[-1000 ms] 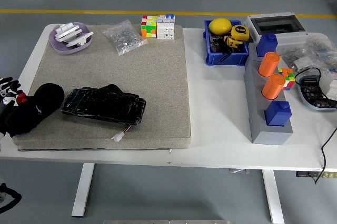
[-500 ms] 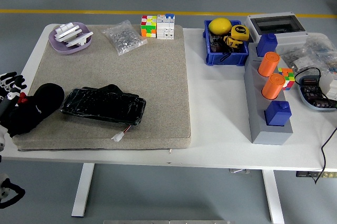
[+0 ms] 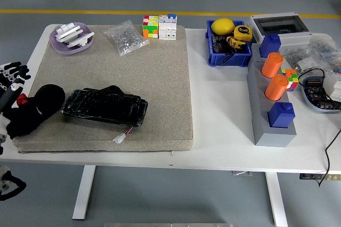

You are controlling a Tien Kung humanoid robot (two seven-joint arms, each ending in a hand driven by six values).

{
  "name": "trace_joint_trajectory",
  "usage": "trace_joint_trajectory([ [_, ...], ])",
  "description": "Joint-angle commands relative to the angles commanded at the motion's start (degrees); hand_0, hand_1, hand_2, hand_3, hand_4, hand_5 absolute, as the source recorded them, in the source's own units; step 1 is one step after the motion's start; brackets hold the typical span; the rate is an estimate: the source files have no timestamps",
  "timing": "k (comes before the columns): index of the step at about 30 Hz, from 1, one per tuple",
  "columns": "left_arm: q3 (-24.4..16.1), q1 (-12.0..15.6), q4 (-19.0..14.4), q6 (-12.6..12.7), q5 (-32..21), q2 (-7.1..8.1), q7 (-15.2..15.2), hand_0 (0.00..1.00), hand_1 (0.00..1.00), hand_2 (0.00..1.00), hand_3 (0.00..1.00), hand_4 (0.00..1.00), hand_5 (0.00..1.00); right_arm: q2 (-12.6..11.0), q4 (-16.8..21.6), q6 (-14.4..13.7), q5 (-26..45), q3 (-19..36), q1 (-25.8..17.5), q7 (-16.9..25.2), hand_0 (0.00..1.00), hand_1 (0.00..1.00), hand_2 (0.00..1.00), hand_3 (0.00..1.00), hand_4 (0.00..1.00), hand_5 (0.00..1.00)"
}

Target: Pick the rag up,wipe the panel,place it on the desk

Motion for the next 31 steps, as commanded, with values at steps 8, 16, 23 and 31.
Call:
trace_joint_trajectory([
  [8,0.35,-0.68,0.13,0.09,0.88,0.1,-0.07,0.582,0.655,0.595,0.57,0.731,0.247,0.18,0.0,0.39,5.12,-3.1,-0.17,0.64,0.518,0.572,0.657,0.558,0.953,0.417],
  [16,-2.21,-2.25,0.3,0.26,2.91,-2.32,-0.24,0.583,0.658,0.596,0.57,0.732,0.247,0.42,0.0,0.6,6.8,-4.12,-0.37,0.94,0.52,0.572,0.656,0.558,0.949,0.413],
  [23,-2.51,-2.42,-0.07,0.24,3.08,-3.6,-0.22,0.583,0.661,0.596,0.57,0.733,0.248,0.39,0.0,0.91,6.43,-3.65,-0.37,1.16,0.52,0.571,0.656,0.558,0.948,0.411],
  [31,-3.42,-2.46,0.03,0.19,3.18,-4.31,-0.2,0.586,0.66,0.596,0.57,0.732,0.246,0.64,0.0,1.99,6.39,-3.18,-0.56,2.15,0.52,0.572,0.656,0.555,0.943,0.41],
])
